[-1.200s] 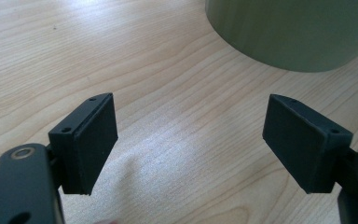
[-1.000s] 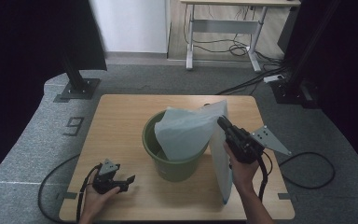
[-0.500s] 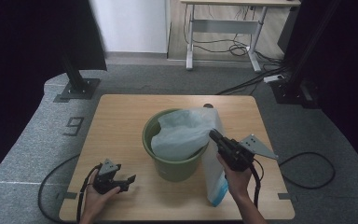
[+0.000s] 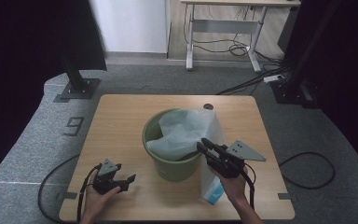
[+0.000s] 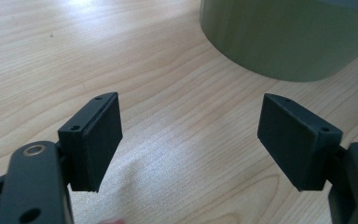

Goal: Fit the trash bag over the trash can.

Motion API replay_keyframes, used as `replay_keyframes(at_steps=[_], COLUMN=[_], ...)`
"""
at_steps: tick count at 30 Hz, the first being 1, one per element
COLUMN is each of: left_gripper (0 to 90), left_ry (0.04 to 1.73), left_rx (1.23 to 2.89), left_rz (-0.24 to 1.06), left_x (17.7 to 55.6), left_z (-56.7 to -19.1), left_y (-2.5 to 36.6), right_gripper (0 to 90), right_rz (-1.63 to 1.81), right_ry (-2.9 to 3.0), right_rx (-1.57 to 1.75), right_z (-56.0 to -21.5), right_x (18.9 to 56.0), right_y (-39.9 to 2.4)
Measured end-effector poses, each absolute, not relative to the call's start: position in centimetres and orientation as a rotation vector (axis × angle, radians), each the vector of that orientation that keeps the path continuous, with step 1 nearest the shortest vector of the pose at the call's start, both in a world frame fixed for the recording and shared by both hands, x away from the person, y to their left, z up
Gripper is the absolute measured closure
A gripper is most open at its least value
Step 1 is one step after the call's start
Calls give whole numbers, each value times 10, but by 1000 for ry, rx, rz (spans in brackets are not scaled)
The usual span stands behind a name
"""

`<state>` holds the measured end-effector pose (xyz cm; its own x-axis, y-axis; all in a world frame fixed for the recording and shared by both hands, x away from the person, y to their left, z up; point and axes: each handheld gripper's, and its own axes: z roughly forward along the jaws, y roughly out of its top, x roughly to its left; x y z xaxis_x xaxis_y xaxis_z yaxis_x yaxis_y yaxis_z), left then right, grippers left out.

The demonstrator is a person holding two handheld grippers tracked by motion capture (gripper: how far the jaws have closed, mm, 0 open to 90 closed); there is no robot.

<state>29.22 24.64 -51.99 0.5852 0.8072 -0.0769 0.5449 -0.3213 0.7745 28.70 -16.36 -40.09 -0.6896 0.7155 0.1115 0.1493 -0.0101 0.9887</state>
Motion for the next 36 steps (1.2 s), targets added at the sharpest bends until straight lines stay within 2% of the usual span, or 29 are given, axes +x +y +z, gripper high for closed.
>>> replay_keyframes(at_steps=[4,8,14,22,26,29,33,36], left_gripper=[219,222,227,227,232,248,290,288], left_ry=[1077,1072,1076,1065,1038,1020,1005,979], left_rx=[2002,1997,2006,2032,2033,2018,1984,1940], left_rz=[415,418,421,477,504,492,450,446], left_x=[292,291,291,288,286,282,278,274], left_z=[-519,-519,-519,-509,-499,-492,-477,-459], left_y=[247,246,242,237,236,237,238,235], right_gripper=[473,390,336,343,404,559,785,873], right_rz=[1724,1672,1613,1531,1483,1487,1483,1498], right_ry=[1811,1775,1791,1842,1902,1939,1939,1915], right_rx=[897,890,963,1000,1054,1085,1051,1018], right_z=[-396,-398,-422,-456,-477,-491,-487,-477], right_x=[273,257,254,251,256,263,267,267], right_y=[-171,-182,-197,-201,-201,-203,-211,-219])
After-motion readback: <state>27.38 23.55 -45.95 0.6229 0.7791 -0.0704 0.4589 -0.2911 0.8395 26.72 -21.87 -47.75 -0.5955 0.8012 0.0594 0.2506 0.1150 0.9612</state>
